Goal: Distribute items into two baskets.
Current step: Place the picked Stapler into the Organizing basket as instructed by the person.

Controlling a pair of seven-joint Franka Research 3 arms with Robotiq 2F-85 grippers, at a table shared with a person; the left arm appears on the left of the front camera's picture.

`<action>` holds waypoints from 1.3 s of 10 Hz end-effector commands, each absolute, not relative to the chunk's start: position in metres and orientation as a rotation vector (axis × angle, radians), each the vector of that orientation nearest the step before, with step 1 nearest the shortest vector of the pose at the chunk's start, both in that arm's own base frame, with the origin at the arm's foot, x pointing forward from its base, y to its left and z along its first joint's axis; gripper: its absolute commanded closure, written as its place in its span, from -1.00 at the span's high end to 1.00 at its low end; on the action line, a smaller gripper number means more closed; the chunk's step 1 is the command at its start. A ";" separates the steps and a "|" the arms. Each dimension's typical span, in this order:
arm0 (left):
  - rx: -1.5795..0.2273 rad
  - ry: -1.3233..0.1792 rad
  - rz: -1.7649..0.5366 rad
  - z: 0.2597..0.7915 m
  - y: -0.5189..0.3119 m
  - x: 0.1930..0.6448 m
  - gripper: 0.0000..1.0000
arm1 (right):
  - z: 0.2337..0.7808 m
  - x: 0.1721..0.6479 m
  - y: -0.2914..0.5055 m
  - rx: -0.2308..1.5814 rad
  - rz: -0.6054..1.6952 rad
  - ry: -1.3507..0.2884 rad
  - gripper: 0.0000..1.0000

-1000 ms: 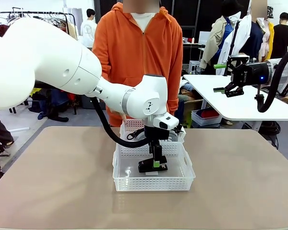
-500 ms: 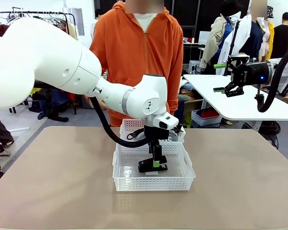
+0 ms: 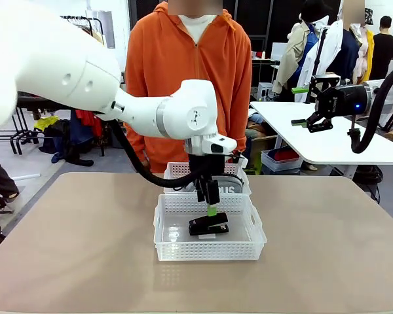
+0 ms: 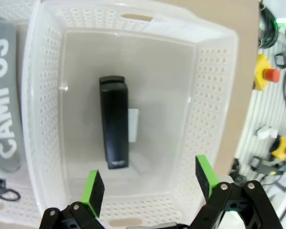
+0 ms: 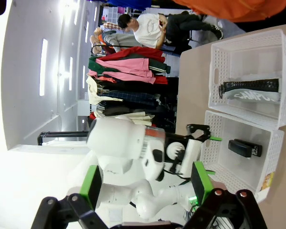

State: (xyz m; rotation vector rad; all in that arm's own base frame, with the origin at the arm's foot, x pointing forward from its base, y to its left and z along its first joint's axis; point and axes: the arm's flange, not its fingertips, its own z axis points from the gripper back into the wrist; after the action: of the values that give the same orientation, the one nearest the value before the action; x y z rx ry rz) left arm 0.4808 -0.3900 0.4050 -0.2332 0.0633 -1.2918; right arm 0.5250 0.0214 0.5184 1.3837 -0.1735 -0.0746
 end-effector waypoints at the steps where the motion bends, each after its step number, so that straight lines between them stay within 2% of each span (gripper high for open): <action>1: -0.357 0.057 -1.081 0.422 -0.373 0.471 1.00 | 0.522 0.525 0.022 1.405 -0.079 -0.183 1.00; 3: -0.479 0.114 -0.907 0.431 -0.349 0.478 1.00 | 0.522 0.525 0.022 1.405 -0.079 -0.183 1.00; 5: -0.549 0.118 -0.874 0.434 -0.328 0.481 1.00 | 0.522 0.525 0.022 1.405 -0.079 -0.183 1.00; 7: -0.545 0.104 -0.927 0.436 -0.325 0.480 1.00 | 0.522 0.525 0.022 1.405 -0.079 -0.183 1.00; 8: -0.536 0.127 -0.873 0.434 -0.333 0.494 1.00 | 0.522 0.525 0.022 1.405 -0.079 -0.183 1.00; 12: -0.542 0.126 -0.885 0.433 -0.334 0.492 1.00 | 0.522 0.525 0.022 1.405 -0.079 -0.183 1.00; 13: -0.563 0.146 -0.786 0.437 -0.325 0.497 1.00 | 0.522 0.525 0.022 1.405 -0.079 -0.183 1.00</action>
State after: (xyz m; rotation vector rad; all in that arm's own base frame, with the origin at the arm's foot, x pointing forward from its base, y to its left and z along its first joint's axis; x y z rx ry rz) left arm 0.4938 -0.3323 0.4316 -0.5434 0.1337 -0.8572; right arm 0.5250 0.0214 0.5183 1.3838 -0.1734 -0.0746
